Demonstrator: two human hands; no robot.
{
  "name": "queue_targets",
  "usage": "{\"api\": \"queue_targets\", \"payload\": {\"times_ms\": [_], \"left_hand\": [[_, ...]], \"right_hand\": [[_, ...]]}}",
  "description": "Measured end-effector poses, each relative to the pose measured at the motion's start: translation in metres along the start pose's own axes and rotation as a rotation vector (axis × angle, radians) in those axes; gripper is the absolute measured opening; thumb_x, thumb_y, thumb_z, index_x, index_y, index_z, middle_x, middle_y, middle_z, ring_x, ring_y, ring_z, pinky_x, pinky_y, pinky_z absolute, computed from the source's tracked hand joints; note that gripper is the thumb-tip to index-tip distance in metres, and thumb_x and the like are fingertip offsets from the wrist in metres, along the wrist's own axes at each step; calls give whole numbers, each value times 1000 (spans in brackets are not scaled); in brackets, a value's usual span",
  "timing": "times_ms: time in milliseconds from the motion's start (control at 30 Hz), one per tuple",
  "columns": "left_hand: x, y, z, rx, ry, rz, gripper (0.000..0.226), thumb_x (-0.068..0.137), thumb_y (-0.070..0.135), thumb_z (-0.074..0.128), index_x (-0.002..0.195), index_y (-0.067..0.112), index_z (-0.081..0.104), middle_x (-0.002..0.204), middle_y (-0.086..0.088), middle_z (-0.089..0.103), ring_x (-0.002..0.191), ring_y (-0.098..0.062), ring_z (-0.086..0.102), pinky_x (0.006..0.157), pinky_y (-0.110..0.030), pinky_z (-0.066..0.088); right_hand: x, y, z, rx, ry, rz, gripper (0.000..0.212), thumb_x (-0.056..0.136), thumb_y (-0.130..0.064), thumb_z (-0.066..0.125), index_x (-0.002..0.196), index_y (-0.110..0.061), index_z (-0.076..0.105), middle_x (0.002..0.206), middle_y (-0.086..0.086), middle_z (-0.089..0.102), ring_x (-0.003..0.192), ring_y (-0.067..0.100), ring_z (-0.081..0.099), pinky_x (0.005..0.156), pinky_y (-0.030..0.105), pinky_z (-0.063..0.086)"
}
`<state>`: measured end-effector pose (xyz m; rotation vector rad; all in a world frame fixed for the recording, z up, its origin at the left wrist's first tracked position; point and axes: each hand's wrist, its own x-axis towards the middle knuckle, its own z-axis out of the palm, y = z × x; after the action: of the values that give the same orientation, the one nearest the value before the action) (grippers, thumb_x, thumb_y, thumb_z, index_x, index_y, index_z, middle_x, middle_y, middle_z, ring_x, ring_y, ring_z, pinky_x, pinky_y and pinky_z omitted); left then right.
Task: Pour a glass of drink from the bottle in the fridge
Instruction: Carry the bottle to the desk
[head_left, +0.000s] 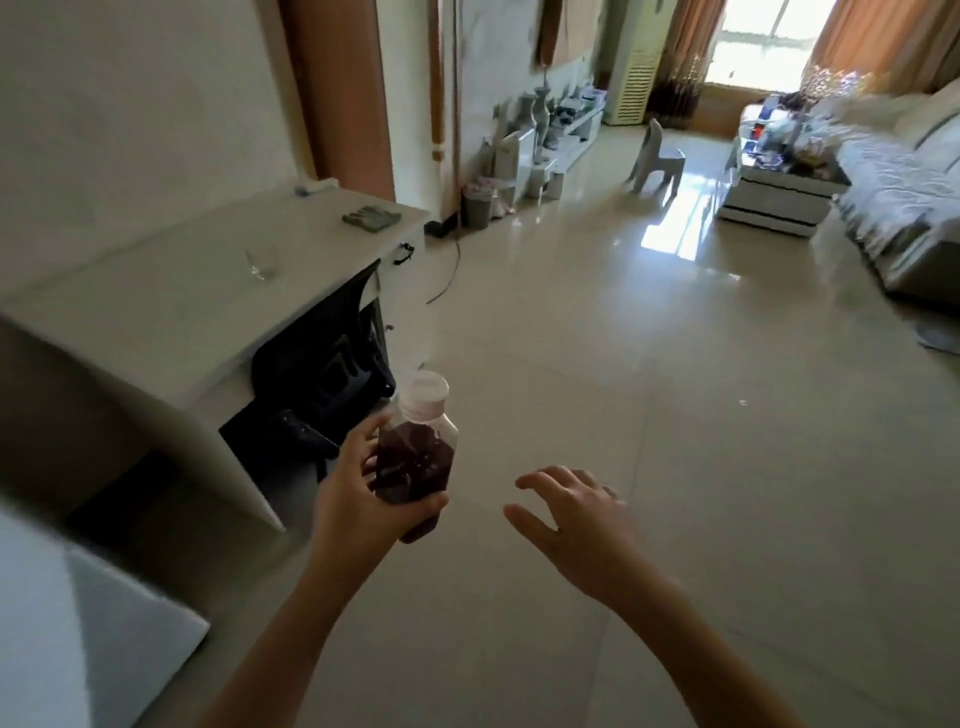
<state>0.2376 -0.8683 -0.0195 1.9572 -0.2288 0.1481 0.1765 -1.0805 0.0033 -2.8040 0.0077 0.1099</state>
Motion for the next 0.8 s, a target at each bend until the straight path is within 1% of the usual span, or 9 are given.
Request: {"api": "queue_targets", "payload": {"times_ms": [67,133,200,267,400,500,567,667,800], "left_hand": [[21,-4,1,25,71,-20,94,50,24,90,129,34,39,106,27,51,96,8,53,84,-17,44],[40,-10,-3,68,138,-41,94,51,24,89,130,31,40,108,22,52,97,3,54,85,-19,45],[64,-20,-7,83,201,-87,94,50,25,90,129,33,40,109,17,55,100,-3,57,88,-27,48],[91,-32,-8,84,255,-128,92,50,25,90,127,37,40,108,18,55,101,-7,58,88,-32,50],[153,-54,-4,114,278,-158,92,53,24,89,129,34,38,114,12,53,106,-10,54,91,-33,48],[207,-68,-1,87,272,-184,93,53,23,89,130,35,38,113,12,54,108,-13,56,93,-40,50],[243,-72,2,77,254,-191,95,52,25,89,130,38,38,112,13,54,107,-11,55,93,-37,48],[293,-77,6,79,266,-192,95,52,28,89,130,41,36,109,17,52,100,-1,52,88,-26,44],[351,-92,10,77,306,-218,93,52,31,89,129,40,38,110,20,54,100,7,51,83,-16,43]], "right_hand": [[41,7,-7,-31,-38,-75,48,89,-61,35,127,-34,48,136,-13,48,127,13,41,100,35,34],[79,8,-11,-28,-67,-142,48,89,-61,35,127,-35,47,136,-13,48,127,13,41,101,36,35],[119,7,-13,-21,-95,-203,48,89,-61,35,128,-34,46,136,-14,48,127,12,40,102,35,33],[160,4,-15,-38,-124,-260,47,90,-60,35,128,-34,46,138,-14,46,128,12,39,103,34,32],[239,-2,-18,-57,-155,-333,49,91,-59,34,130,-32,45,139,-12,44,128,12,40,104,35,33],[296,-3,-26,-56,-177,-348,48,91,-59,34,130,-32,45,139,-12,44,128,11,39,105,34,32],[333,-2,-33,-67,-167,-360,48,91,-59,34,129,-33,45,138,-13,45,127,11,40,105,34,32],[386,1,-44,-63,-148,-371,47,91,-58,35,128,-32,46,137,-13,46,127,10,41,104,34,32],[460,6,-48,-80,-200,-419,48,91,-59,34,129,-33,45,138,-13,45,127,9,40,105,33,32]]}}
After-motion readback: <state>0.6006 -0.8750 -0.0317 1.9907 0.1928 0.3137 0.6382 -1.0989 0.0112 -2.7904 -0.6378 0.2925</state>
